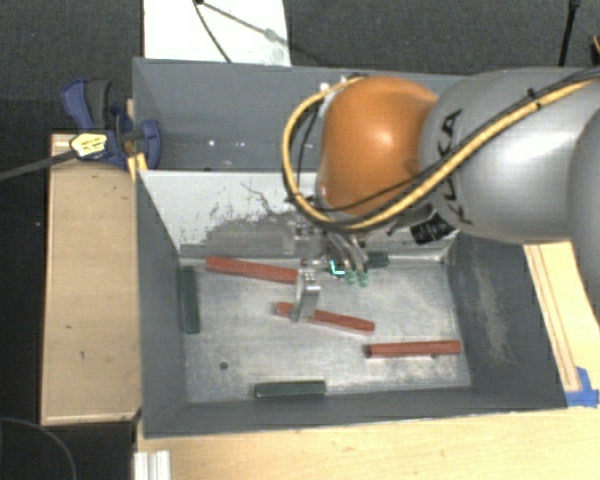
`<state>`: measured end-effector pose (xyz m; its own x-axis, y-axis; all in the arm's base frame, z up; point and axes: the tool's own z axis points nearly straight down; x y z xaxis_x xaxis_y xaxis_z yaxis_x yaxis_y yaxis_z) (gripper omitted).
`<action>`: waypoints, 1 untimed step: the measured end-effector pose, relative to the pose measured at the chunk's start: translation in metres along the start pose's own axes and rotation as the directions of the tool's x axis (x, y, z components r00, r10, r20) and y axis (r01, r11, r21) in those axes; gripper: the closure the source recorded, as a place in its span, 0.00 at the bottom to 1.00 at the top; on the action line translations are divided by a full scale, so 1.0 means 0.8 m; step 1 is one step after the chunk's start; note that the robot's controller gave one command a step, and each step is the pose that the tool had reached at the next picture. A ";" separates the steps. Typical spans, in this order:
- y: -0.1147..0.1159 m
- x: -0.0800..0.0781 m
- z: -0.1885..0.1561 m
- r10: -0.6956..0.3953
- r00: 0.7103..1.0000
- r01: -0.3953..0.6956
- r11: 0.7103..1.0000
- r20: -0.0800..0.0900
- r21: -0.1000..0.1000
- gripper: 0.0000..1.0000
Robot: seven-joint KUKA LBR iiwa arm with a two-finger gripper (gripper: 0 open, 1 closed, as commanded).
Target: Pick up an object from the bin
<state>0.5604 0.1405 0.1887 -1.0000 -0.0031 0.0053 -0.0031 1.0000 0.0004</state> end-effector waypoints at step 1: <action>-0.090 -0.035 0.076 0.256 0.967 -0.256 0.967 0.003 0.002 0.00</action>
Offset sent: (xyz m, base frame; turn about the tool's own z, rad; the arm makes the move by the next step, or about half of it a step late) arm 0.0280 -0.0691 -0.0595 0.2566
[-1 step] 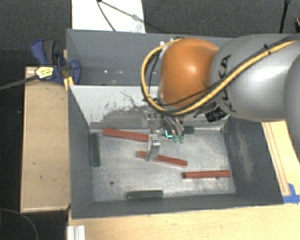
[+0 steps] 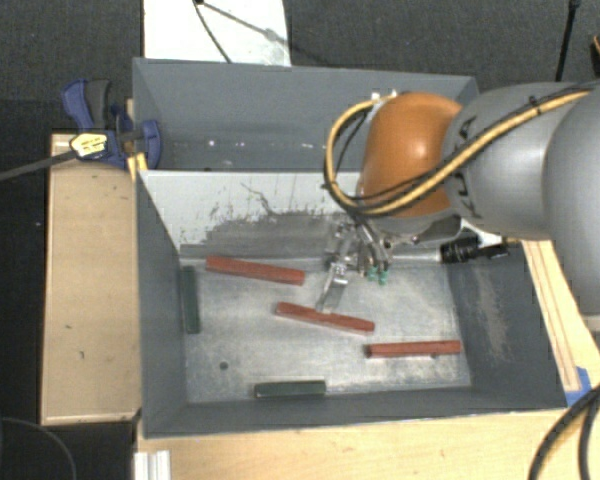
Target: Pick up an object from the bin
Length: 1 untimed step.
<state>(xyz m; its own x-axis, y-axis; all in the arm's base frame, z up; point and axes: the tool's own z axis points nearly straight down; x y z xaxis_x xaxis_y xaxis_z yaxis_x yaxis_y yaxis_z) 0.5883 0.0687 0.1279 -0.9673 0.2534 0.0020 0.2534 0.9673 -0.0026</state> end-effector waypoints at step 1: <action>0.020 0.040 0.075 -0.113 0.994 0.113 0.994 -0.001 -0.002 0.00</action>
Offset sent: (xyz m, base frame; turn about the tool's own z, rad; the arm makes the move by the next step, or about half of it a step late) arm -0.0260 0.0231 -0.0579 -0.1127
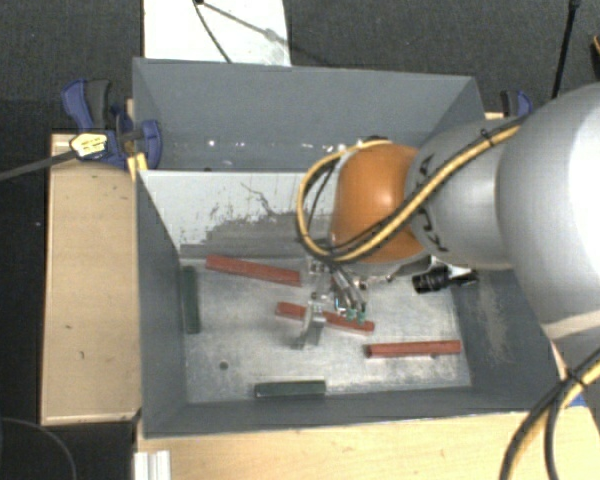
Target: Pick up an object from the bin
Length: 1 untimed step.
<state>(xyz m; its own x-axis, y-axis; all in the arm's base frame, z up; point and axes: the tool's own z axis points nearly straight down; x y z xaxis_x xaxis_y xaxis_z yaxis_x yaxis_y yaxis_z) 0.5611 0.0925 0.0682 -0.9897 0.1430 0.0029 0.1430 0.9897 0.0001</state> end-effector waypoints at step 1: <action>0.000 -0.006 -0.007 0.007 1.000 -0.007 1.000 0.013 -0.003 1.00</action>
Offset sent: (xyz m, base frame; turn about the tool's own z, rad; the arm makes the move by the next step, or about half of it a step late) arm 0.0000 0.0000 0.0000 0.0000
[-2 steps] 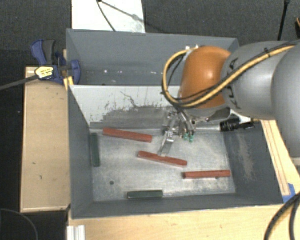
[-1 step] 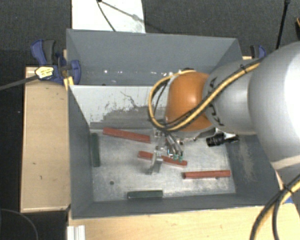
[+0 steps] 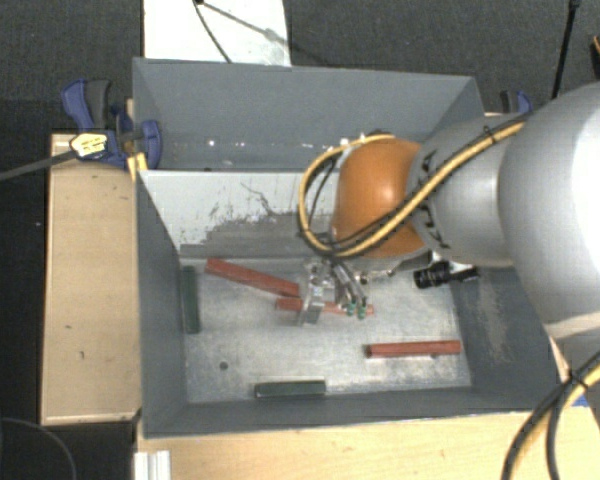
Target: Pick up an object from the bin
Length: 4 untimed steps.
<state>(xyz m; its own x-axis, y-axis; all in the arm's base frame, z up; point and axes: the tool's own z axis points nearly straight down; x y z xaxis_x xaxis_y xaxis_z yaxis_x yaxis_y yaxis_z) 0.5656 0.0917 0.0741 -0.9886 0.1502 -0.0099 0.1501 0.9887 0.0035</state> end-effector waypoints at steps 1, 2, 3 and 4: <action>0.038 -0.020 -0.099 -0.353 0.936 0.353 0.936 -0.002 -0.001 1.00; 0.037 -0.018 -0.096 -0.349 0.937 0.349 0.937 -0.007 -0.001 0.00; 0.013 -0.003 0.009 -0.398 0.917 0.398 0.917 -0.011 -0.002 0.00; 0.015 -0.005 0.004 -0.394 0.919 0.394 0.919 -0.006 -0.002 1.00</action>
Offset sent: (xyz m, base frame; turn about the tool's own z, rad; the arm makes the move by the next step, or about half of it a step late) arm 0.0174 0.0265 0.0767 -0.3603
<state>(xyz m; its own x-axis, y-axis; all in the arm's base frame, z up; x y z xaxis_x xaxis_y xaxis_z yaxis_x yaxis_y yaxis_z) 0.5717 0.1029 0.0710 -0.9677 -0.2519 -0.0041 -0.2520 0.9677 0.0011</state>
